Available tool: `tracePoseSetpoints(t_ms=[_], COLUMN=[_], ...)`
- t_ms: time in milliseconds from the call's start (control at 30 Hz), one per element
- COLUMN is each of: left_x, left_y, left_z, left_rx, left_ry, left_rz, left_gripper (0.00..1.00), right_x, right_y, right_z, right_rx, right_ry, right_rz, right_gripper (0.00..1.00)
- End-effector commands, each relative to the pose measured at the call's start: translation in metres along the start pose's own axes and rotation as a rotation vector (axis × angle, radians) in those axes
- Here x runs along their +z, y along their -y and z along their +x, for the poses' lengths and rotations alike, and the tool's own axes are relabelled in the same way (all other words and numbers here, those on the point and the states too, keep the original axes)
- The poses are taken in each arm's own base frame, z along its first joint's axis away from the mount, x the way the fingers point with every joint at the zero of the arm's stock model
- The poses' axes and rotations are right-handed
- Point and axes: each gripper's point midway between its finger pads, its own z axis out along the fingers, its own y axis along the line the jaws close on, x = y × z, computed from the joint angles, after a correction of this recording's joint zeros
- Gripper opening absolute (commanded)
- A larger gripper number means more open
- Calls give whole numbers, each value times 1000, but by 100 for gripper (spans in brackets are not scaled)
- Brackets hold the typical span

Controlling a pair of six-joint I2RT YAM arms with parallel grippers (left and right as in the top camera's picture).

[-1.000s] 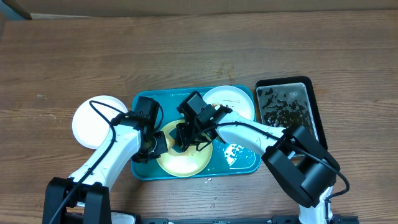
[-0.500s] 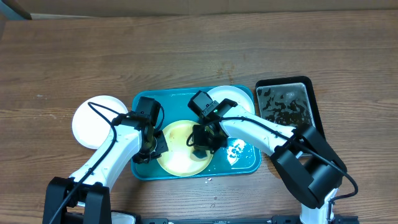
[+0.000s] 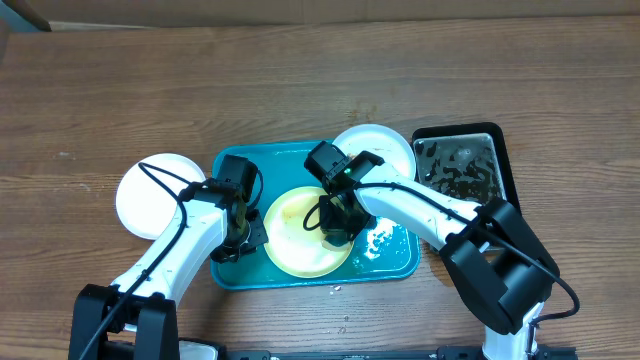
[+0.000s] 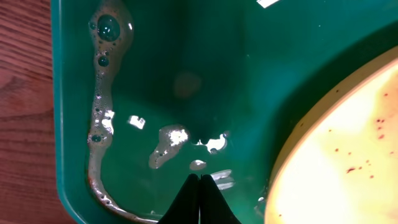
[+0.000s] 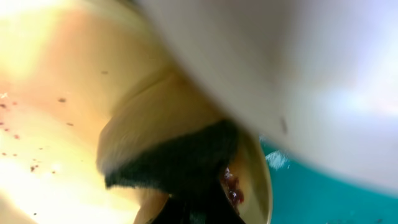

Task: Clean dirty plates on tray and stack at the side
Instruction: 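Scrub the yellow plate with the sponge in the right gripper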

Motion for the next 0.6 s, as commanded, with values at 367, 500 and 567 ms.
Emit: tracePoseSetpoints(t_ms=[367,500,567], left_x=[-3,-4,-3], left_y=[30,32,32], left_z=[8,7,7], left_rx=[-3,-3,-3], left_ry=[-65,-62,-64], left_rz=[165,177,177], left_gripper=[38,41,41], right_x=[-49,-67,-81], right_y=[-8,16,30], right_z=[-7,-17,-23], right_rx=[-69,-32,-9], right_ry=[59,105,137], right_rz=[-49,29,72], right_gripper=[4,4,4])
